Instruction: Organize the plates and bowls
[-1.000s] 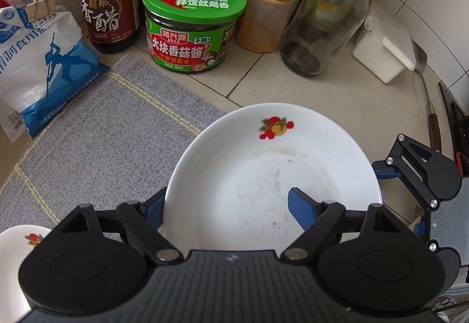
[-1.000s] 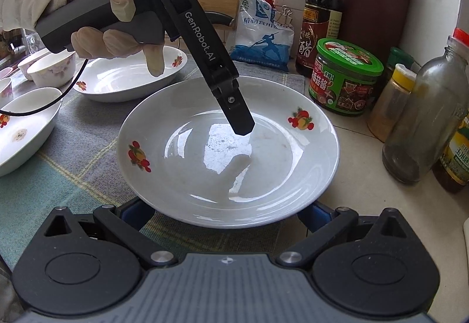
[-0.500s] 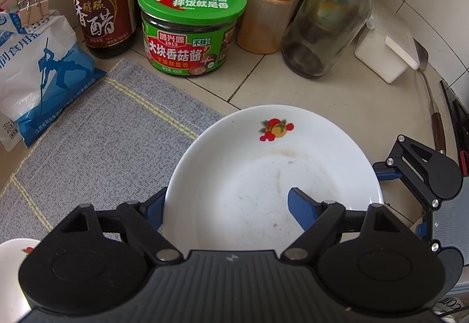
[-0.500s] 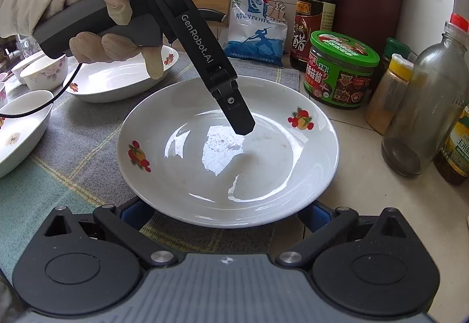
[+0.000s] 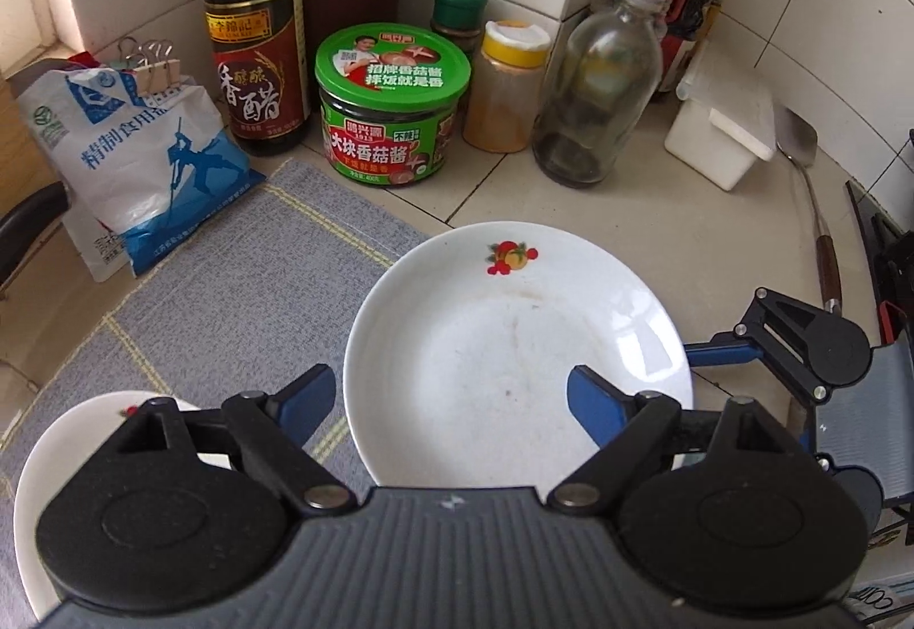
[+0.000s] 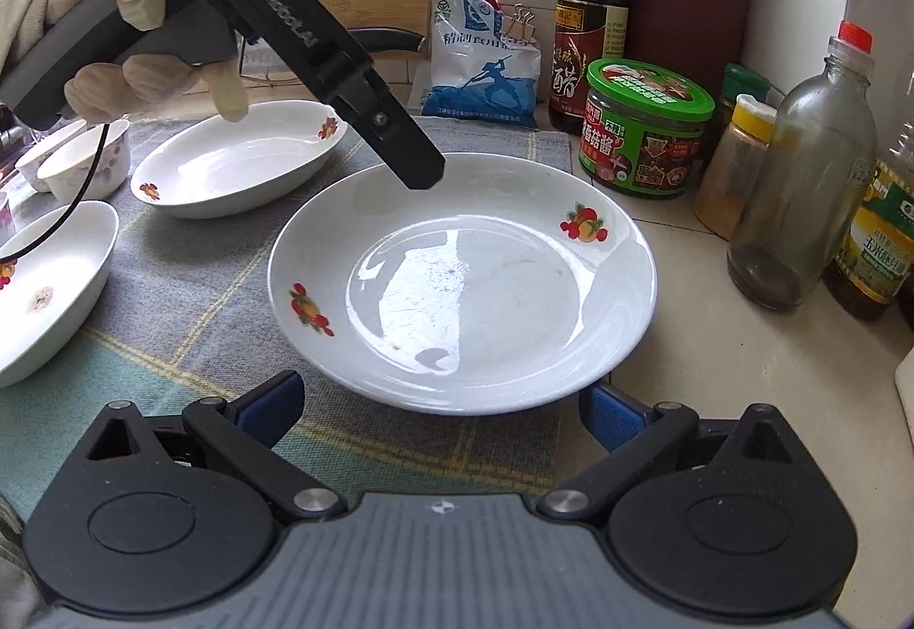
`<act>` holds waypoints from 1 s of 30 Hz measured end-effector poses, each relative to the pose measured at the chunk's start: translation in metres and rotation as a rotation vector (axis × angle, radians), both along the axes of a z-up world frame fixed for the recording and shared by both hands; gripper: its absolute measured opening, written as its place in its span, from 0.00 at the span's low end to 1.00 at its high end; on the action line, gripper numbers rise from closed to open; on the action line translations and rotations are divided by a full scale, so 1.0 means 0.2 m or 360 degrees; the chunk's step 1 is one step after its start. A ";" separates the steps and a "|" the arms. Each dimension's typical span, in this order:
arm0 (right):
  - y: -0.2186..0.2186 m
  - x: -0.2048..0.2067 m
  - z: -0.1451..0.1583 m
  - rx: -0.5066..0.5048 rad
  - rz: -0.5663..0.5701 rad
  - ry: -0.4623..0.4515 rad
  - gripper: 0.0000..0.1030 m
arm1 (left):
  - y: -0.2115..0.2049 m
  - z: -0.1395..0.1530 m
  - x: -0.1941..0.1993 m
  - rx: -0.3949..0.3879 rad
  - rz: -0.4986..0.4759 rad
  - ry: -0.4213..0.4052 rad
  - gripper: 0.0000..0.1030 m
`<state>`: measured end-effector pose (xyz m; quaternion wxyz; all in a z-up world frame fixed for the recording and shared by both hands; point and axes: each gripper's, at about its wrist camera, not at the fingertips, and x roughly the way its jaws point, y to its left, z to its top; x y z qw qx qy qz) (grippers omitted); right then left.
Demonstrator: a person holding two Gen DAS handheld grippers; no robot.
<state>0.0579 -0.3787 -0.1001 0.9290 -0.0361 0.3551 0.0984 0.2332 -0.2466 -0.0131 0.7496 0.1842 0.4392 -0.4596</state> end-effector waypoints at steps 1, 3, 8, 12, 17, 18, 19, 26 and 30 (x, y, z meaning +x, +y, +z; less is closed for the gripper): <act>0.01 -0.02 0.01 -0.0004 -0.0005 -0.0002 1.00 | 0.04 0.02 -0.03 -0.0011 0.0010 -0.0020 0.86; 0.05 -0.06 0.02 -0.0026 0.0000 -0.0003 1.00 | 0.10 0.06 -0.10 -0.0031 0.0032 -0.0056 0.86; 0.16 -0.16 0.03 -0.0092 0.0031 -0.0022 1.00 | 0.29 0.13 -0.27 -0.0103 0.0143 -0.0123 0.86; 0.23 -0.21 0.03 -0.0054 0.0068 -0.0029 1.00 | 0.43 0.14 -0.39 -0.0126 0.0255 -0.0165 0.87; 0.38 -0.27 0.03 -0.0045 0.0189 -0.0040 1.00 | 0.59 0.12 -0.54 -0.0087 0.0345 -0.0270 0.87; 0.41 -0.28 0.03 -0.0042 0.0223 -0.0044 1.00 | 0.62 0.12 -0.57 -0.0079 0.0358 -0.0289 0.87; 0.44 -0.29 0.03 -0.0037 0.0248 -0.0047 1.00 | 0.65 0.11 -0.60 -0.0072 0.0371 -0.0305 0.87; 0.67 -0.31 0.01 -0.0024 0.0469 -0.0035 1.00 | 0.85 0.09 -0.70 -0.0053 0.0466 -0.0296 0.87; 0.81 -0.31 -0.03 -0.0043 0.0622 -0.0013 1.00 | 0.97 0.10 -0.72 -0.0039 0.0556 -0.0301 0.87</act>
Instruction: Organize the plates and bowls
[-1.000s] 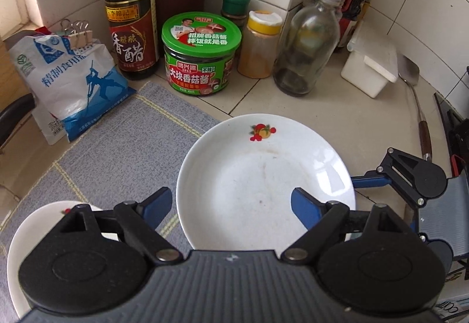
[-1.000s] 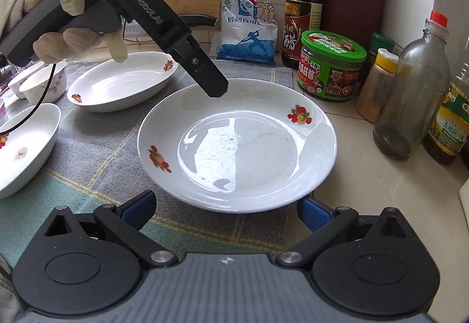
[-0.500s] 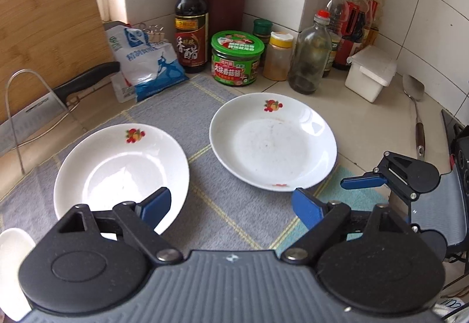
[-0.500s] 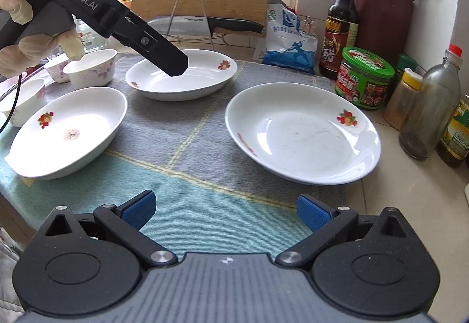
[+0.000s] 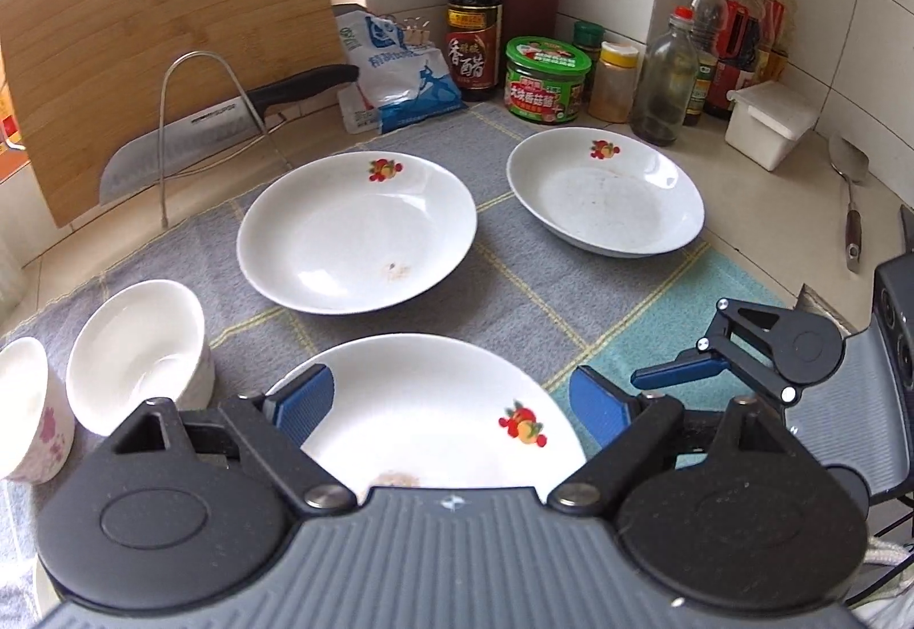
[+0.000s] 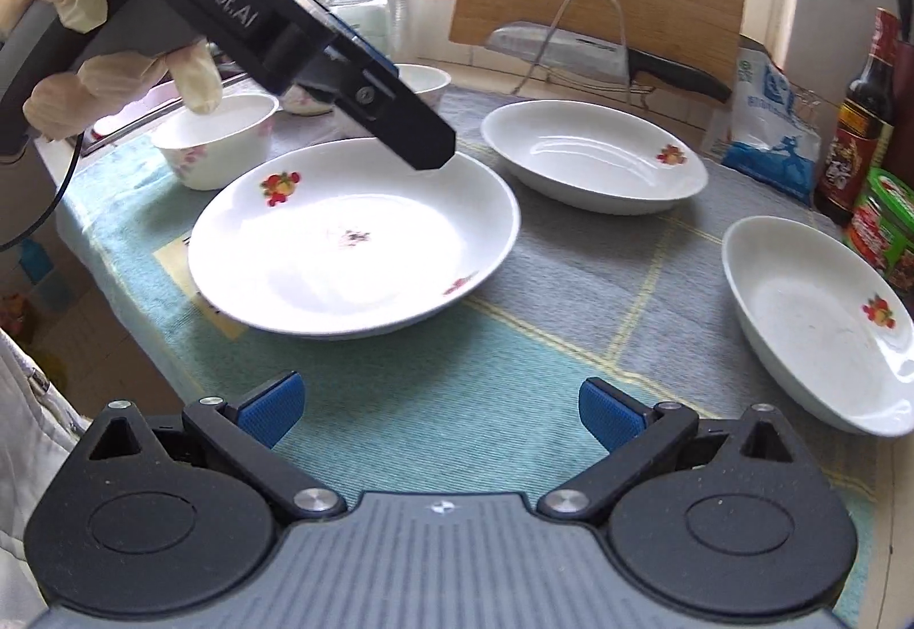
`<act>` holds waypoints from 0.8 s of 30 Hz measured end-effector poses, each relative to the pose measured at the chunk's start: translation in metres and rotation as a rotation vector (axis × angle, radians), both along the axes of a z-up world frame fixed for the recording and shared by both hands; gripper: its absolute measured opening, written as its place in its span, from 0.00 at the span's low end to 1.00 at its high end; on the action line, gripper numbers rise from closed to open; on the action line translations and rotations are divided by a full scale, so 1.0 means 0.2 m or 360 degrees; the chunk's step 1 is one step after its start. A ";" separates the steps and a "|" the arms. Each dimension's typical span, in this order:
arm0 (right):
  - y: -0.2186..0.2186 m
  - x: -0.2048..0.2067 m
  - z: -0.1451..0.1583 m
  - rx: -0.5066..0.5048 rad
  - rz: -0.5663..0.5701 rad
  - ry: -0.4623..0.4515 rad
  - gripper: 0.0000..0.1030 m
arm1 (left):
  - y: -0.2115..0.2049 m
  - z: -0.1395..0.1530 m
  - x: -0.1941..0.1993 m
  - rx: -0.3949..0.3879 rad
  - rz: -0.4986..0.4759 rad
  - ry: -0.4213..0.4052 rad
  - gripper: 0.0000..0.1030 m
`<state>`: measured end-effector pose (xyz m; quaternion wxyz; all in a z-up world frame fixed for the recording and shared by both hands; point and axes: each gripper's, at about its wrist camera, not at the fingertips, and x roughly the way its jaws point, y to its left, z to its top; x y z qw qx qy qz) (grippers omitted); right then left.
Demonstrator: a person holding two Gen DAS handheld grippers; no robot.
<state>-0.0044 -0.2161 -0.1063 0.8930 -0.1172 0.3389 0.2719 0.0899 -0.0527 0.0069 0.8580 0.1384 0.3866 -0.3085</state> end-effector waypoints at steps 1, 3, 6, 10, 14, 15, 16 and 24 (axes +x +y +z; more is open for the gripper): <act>0.03 0.00 -0.01 -0.0013 0.0035 0.0002 1.00 | 0.03 0.00 0.00 0.0006 0.0030 0.0005 0.87; 0.08 0.01 -0.03 -0.0023 0.0092 0.0008 1.00 | 0.07 -0.01 -0.01 0.0017 0.0073 0.0011 0.87; 0.14 0.03 -0.06 -0.0011 0.0156 0.0015 1.00 | 0.13 -0.01 -0.01 0.0031 0.0133 0.0020 0.87; 0.19 0.05 -0.08 -0.0013 0.0218 0.0005 1.00 | 0.18 -0.02 -0.01 0.0038 0.0194 0.0035 0.87; 0.21 0.07 -0.09 0.0000 0.0239 -0.0012 1.00 | 0.20 -0.02 0.00 0.0041 0.0213 0.0048 0.87; 0.20 0.08 -0.09 0.0004 0.0238 -0.0010 1.00 | 0.20 -0.03 0.00 0.0042 0.0215 0.0052 0.87; 0.20 0.08 -0.08 0.0008 0.0232 -0.0004 1.00 | 0.20 -0.03 0.01 0.0040 0.0216 0.0059 0.87; 0.14 0.08 -0.10 0.0129 0.0205 -0.0054 1.00 | 0.16 -0.06 0.06 0.0018 0.0189 0.0139 0.87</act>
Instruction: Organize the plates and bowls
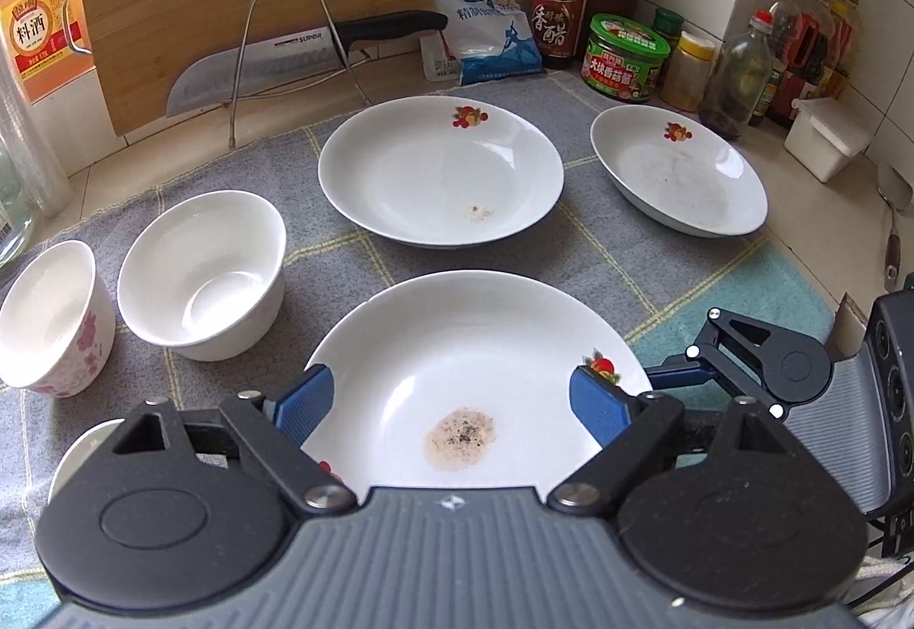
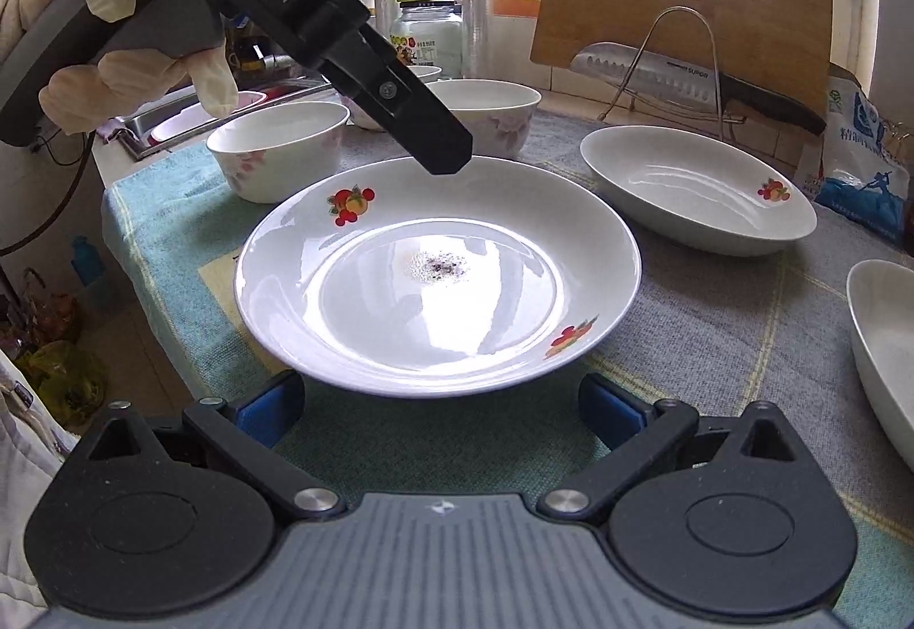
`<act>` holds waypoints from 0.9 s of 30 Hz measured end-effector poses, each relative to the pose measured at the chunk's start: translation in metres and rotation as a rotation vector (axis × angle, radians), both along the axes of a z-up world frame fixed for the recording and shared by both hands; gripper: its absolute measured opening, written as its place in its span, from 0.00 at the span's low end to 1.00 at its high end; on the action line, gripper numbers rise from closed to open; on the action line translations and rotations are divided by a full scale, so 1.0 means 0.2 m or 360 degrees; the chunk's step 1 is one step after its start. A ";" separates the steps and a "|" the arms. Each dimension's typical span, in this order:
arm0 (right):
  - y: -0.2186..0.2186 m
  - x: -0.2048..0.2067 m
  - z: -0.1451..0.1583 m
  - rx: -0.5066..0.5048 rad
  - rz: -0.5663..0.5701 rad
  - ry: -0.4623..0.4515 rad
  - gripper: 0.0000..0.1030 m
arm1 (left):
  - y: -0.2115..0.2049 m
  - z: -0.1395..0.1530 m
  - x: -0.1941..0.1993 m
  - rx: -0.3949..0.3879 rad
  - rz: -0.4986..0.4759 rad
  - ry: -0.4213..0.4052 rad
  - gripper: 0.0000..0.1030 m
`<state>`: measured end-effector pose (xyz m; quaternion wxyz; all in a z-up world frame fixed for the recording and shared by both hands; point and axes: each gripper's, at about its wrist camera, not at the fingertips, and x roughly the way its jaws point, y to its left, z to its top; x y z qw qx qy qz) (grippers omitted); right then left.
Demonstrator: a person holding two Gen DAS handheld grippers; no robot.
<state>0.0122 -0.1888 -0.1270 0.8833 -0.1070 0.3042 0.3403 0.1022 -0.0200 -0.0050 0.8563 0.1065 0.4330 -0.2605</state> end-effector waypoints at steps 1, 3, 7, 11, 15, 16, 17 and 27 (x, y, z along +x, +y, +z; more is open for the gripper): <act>0.01 -0.01 -0.01 -0.0055 0.0026 -0.0029 1.00 | -0.01 0.00 0.01 0.0004 -0.0006 0.0008 0.87; 0.01 -0.02 -0.01 -0.0063 0.0028 -0.0036 1.00 | -0.01 -0.01 0.02 0.0014 -0.0005 0.0021 0.87; 0.01 -0.02 -0.01 -0.0067 0.0020 -0.0031 1.00 | -0.01 -0.03 0.05 0.0027 -0.0010 0.0035 0.87; -0.01 -0.02 -0.01 -0.0050 0.0062 -0.0038 1.00 | 0.00 -0.05 0.10 0.0072 -0.0010 0.0054 0.87; -0.05 -0.03 -0.02 0.0045 0.0061 -0.0050 1.00 | 0.02 -0.09 0.16 0.0132 -0.0007 0.0094 0.87; -0.07 -0.03 -0.02 0.0086 0.0046 -0.0052 1.00 | 0.03 -0.11 0.18 0.0145 -0.0003 0.0112 0.87; -0.07 -0.04 -0.03 0.0119 0.0030 -0.0059 1.00 | 0.04 -0.12 0.19 0.0155 0.0001 0.0129 0.87; 0.00 0.00 -0.03 -0.0018 0.0084 -0.0098 1.00 | 0.05 -0.19 0.28 0.0213 -0.0037 0.0225 0.86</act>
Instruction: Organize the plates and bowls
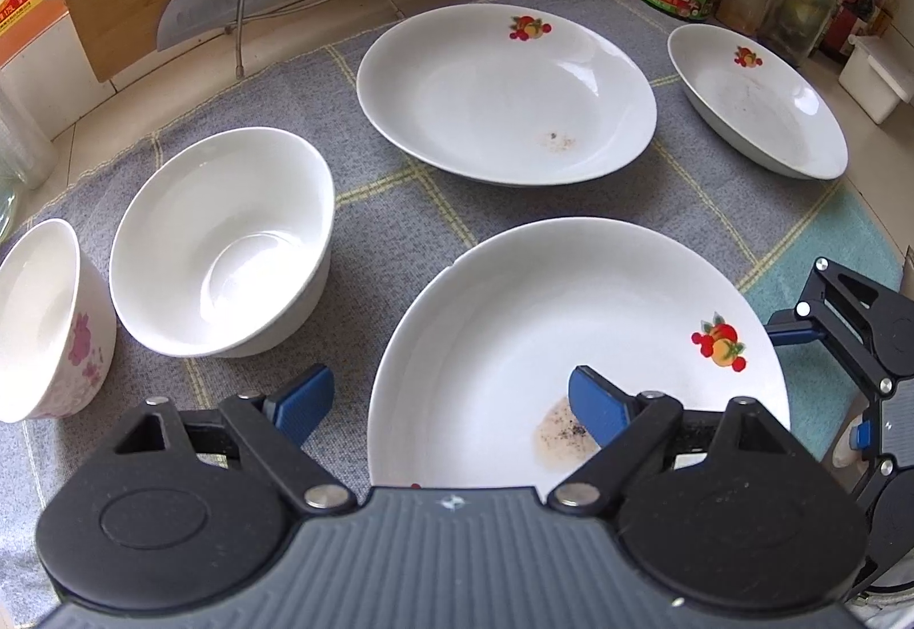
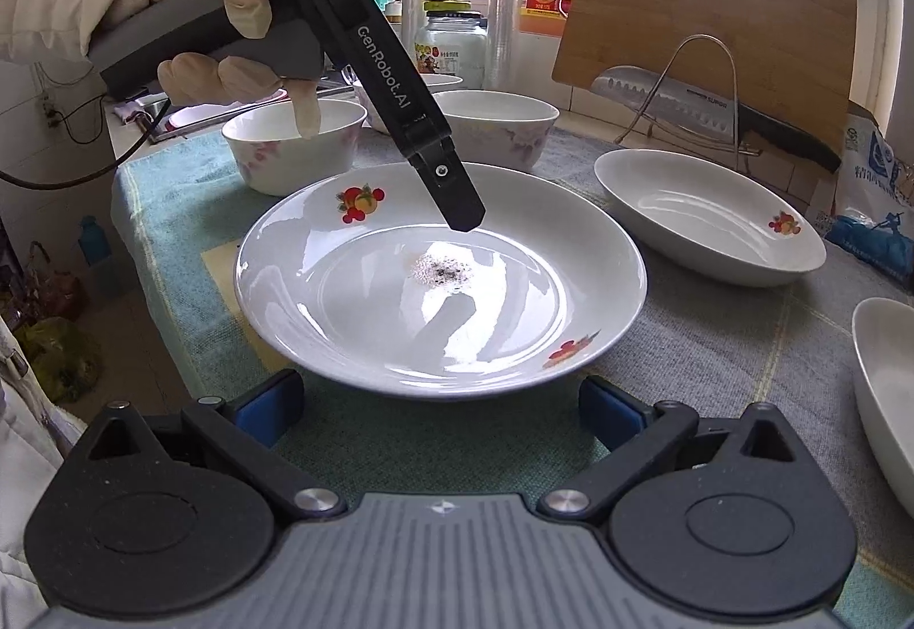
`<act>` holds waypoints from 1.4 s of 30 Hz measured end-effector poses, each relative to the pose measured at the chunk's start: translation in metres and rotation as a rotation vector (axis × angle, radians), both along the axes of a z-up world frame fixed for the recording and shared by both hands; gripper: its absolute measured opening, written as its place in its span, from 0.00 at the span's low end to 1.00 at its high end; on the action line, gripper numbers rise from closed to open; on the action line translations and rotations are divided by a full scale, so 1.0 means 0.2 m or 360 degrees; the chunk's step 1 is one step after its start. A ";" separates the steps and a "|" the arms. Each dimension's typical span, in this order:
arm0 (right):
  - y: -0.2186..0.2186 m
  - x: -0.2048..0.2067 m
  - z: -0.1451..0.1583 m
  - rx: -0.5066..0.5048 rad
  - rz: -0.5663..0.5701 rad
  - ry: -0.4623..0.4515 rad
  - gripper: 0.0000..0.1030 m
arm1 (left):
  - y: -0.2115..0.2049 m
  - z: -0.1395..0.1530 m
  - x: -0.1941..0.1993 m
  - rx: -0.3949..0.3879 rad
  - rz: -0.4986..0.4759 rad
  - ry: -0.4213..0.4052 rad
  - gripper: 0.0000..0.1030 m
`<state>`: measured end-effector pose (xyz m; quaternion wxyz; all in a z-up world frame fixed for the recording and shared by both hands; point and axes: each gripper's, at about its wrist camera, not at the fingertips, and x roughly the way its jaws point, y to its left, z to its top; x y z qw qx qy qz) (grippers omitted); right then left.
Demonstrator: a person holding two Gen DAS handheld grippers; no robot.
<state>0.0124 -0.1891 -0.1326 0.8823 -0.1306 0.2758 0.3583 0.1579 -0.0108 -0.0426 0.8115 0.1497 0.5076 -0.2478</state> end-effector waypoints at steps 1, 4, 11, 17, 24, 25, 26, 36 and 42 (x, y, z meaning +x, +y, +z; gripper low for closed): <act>0.00 0.00 0.00 -0.0001 0.0003 -0.0001 1.00 | 0.00 -0.01 0.01 -0.0003 -0.0007 0.0017 0.85; 0.02 0.01 0.00 -0.0005 0.0008 -0.0005 1.00 | 0.00 -0.03 0.03 -0.0006 -0.0026 0.0068 0.77; 0.04 0.02 0.01 -0.0038 0.0007 -0.0029 1.00 | 0.02 -0.04 0.07 -0.0044 -0.0044 0.0190 0.60; 0.04 0.02 0.02 -0.0049 0.0005 -0.0014 1.00 | 0.01 -0.04 0.09 -0.0034 -0.0074 0.0241 0.60; 0.04 0.03 0.02 -0.0049 0.0006 -0.0004 1.00 | 0.01 -0.05 0.10 -0.0023 -0.0121 0.0251 0.60; 0.04 0.03 0.02 -0.0046 0.0006 -0.0007 1.00 | 0.01 -0.04 0.10 -0.0024 -0.0128 0.0257 0.60; 0.04 0.02 0.01 -0.0041 0.0006 -0.0010 1.00 | 0.01 -0.04 0.10 -0.0021 -0.0136 0.0263 0.60; 0.03 0.04 0.04 -0.0052 0.0030 0.0028 1.00 | -0.01 -0.04 0.12 -0.0011 -0.0169 0.0322 0.60; 0.03 0.04 0.06 -0.0068 0.0037 0.0039 1.00 | -0.01 -0.02 0.13 -0.0036 -0.0154 0.0330 0.60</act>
